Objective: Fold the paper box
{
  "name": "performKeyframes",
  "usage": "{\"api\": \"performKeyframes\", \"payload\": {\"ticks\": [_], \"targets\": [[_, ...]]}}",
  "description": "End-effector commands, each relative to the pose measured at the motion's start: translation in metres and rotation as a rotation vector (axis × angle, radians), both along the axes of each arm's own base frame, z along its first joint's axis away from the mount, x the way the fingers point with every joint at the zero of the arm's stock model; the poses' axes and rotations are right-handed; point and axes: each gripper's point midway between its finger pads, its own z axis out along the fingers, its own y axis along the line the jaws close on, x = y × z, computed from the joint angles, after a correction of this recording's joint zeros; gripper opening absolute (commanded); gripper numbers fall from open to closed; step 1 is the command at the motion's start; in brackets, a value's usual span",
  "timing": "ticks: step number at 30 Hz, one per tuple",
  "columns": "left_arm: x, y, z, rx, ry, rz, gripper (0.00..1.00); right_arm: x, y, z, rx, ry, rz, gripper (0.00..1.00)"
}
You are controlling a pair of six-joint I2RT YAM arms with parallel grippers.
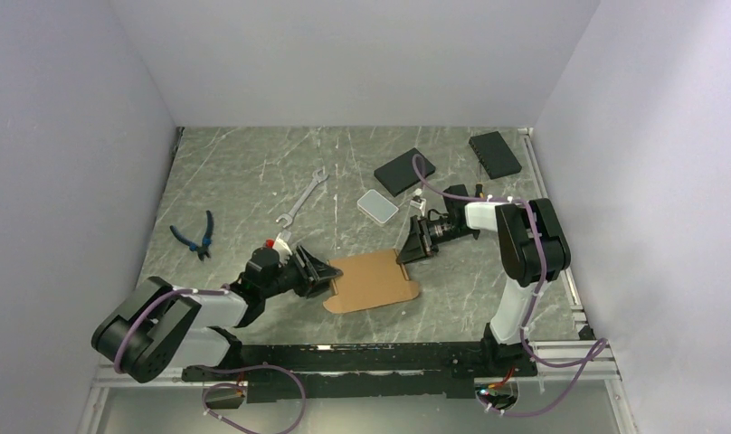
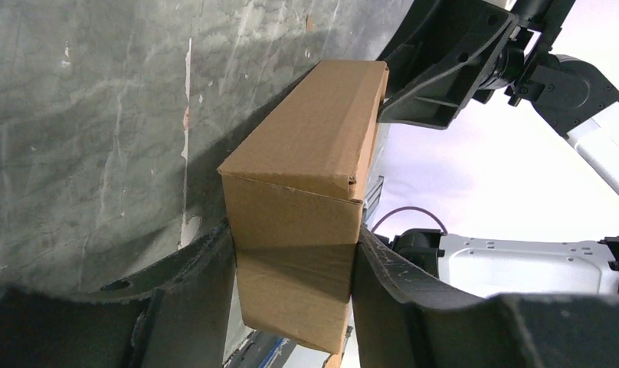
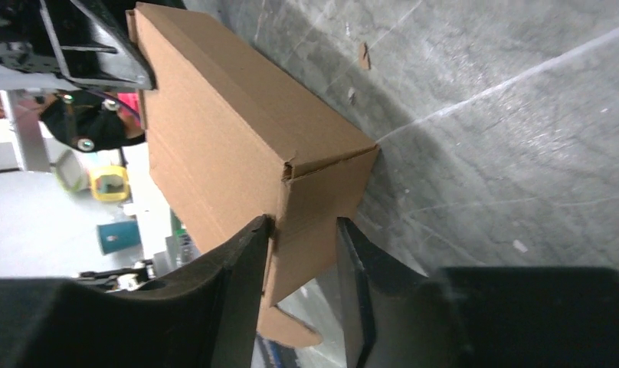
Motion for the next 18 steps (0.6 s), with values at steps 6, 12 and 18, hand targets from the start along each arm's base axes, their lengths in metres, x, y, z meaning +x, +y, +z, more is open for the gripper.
{"api": "performKeyframes", "payload": {"ticks": [6,12,18], "targets": [[0.004,-0.002,0.027,-0.025,-0.035,0.017,0.33,0.024,-0.008,0.045,0.013,-0.296,0.045,0.69],[0.004,0.008,0.028,0.031,0.071,0.085,0.32,0.025,-0.031,0.109,-0.037,-0.827,0.136,0.86],[0.007,0.011,0.027,0.068,0.273,0.163,0.28,-0.038,-0.007,0.144,0.05,-1.561,0.465,1.0]]}}
